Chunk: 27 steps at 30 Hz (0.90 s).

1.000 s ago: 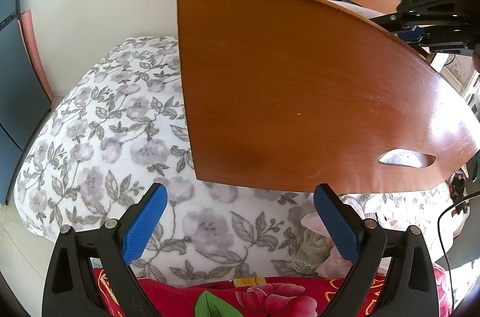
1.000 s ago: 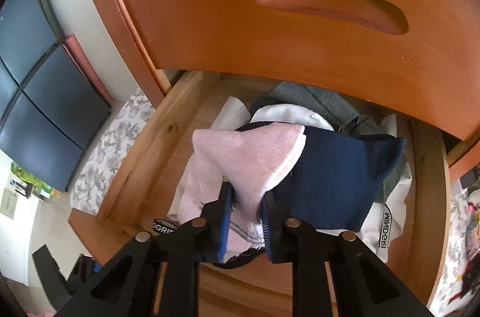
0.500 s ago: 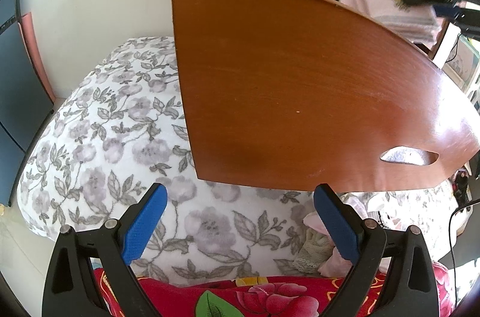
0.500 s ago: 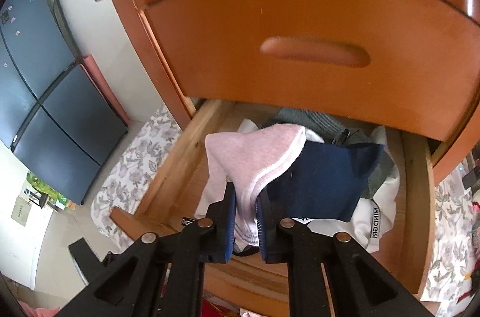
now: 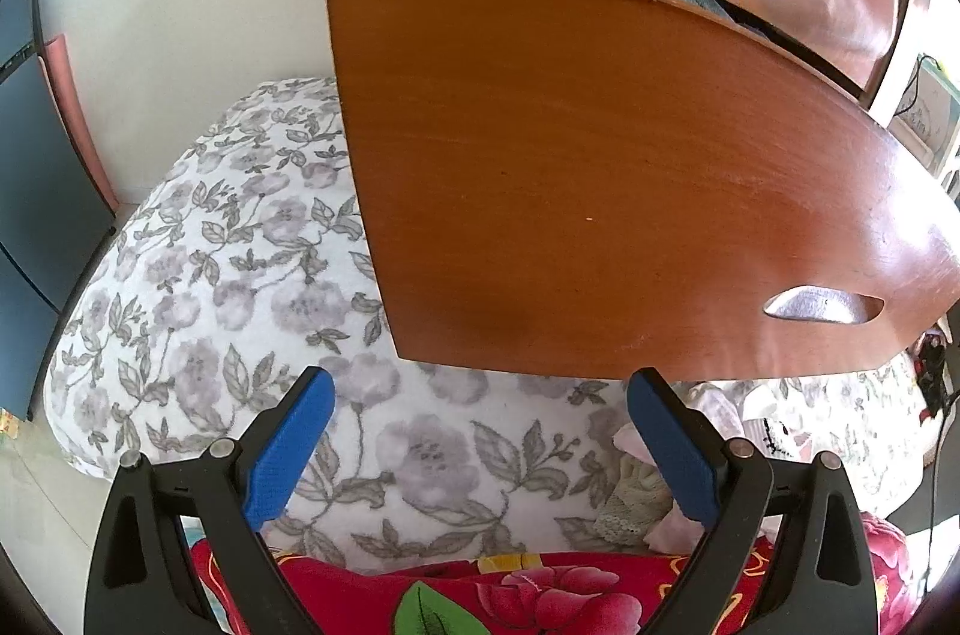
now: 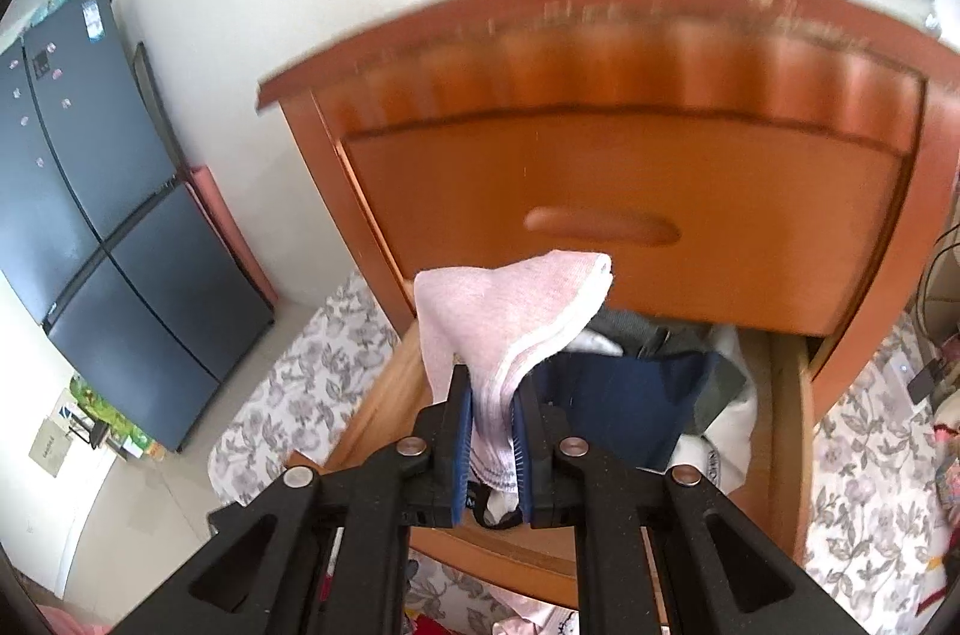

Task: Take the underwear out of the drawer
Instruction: 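Lift the pink sock up out of the drawer with the right gripper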

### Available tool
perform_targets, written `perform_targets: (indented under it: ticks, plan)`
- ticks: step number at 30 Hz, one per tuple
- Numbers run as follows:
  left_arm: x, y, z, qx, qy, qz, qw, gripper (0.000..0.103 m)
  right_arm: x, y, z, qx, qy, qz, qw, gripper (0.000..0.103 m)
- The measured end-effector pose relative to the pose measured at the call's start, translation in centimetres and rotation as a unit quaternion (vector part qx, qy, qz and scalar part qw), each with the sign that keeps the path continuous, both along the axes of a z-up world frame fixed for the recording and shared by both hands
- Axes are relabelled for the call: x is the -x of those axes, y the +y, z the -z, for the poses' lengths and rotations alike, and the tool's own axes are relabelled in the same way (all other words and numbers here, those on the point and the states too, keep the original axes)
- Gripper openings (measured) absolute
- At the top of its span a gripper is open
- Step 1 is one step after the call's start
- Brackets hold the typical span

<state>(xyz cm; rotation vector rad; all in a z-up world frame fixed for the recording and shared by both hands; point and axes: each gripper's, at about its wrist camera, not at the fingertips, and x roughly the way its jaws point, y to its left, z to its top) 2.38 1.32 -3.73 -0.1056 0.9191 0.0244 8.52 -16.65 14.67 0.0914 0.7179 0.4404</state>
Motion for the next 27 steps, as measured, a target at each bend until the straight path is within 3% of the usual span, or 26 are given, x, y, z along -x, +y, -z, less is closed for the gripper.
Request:
perform_targets:
  ticks: [16,27]
  plan:
    - [0.4,-0.4,-0.3,-0.02,-0.011,-0.001,0.9997,0.098,6.7,-3.5,-8.7,-0.023,-0.114,0.012,0.993,0.013]
    - [0.6,-0.7,-0.6,-0.034,-0.019,-0.006,0.9992,0.098,11.3,-5.1,-9.8,-0.03,-0.135,-0.003,0.99,0.013]
